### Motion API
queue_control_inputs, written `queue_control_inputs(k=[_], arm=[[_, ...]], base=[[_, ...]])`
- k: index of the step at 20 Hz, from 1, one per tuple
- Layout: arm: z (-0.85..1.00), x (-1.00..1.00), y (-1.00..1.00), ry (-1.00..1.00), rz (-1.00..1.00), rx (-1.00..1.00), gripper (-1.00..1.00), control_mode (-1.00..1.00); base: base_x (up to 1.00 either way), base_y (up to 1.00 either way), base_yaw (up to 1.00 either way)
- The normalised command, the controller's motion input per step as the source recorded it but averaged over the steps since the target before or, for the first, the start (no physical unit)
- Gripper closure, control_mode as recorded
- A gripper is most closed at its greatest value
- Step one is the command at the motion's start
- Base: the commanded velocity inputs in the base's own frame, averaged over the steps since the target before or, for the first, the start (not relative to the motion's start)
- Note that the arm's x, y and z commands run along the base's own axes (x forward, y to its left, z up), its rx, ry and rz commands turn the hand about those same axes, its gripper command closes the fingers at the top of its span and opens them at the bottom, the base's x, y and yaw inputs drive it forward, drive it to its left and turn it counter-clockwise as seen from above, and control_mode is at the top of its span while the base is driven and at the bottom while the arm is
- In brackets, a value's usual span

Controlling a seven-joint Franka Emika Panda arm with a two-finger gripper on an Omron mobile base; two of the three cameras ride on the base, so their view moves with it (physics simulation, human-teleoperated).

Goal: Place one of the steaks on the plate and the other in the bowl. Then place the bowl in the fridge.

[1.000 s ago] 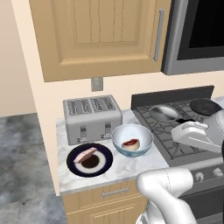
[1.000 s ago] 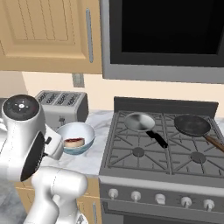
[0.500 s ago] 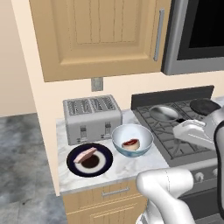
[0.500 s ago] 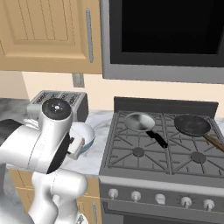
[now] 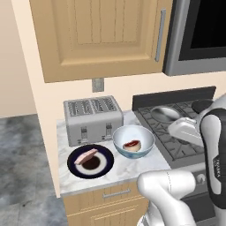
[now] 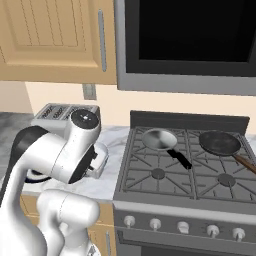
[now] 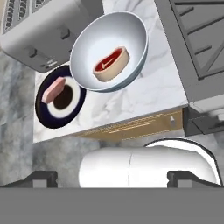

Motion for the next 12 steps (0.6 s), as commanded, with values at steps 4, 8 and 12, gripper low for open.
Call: queue_control_inputs(k=[4,8,12], arm=[[-0.25,0.29,0.0,0.0,0.0,0.01,-1.0,-1.0],[-0.19,0.36,0.0,0.0,0.0,0.04,-1.0,-1.0],[-0.3,0.38,0.0,0.02,0.0,0.03,-1.0,-1.0]], base=[[0.0,0.0,0.0],[0.0,0.0,0.0],[0.0,0.0,0.0]])
